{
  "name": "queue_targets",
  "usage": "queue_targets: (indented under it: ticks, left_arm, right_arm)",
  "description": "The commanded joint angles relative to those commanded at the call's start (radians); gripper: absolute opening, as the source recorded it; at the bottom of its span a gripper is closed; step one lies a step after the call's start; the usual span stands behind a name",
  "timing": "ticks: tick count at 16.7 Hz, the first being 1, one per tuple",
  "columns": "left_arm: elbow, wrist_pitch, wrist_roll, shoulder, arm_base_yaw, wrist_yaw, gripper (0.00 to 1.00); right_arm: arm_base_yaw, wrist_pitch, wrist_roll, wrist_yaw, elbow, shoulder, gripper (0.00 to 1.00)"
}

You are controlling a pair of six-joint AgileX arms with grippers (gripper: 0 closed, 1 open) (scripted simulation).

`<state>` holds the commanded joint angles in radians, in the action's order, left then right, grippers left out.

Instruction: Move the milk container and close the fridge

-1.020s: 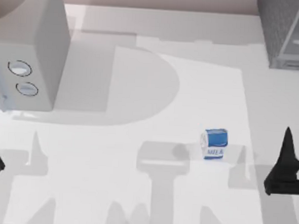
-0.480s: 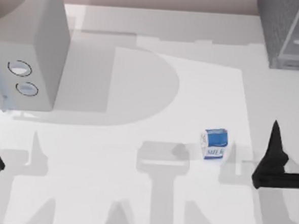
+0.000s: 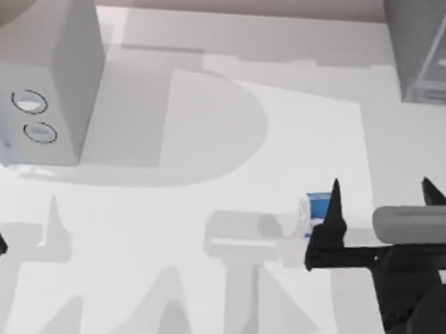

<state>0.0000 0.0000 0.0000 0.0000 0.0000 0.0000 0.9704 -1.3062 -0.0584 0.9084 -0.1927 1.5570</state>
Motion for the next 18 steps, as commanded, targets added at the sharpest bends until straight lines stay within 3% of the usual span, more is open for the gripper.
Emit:
queue_targets:
  ticks: [9, 18]
  left_arm:
    - [0.0, 0.0, 0.0, 0.0, 0.0, 0.0, 1.0]
    - [0.0, 0.0, 0.0, 0.0, 0.0, 0.0, 1.0]
  right_arm:
    - [-0.022, -0.404, -0.061, -0.056, -0.113, 0.615, 1.0]
    - [-0.04, -0.43, -0.066, -0.079, -0.136, 0.669, 1.0]
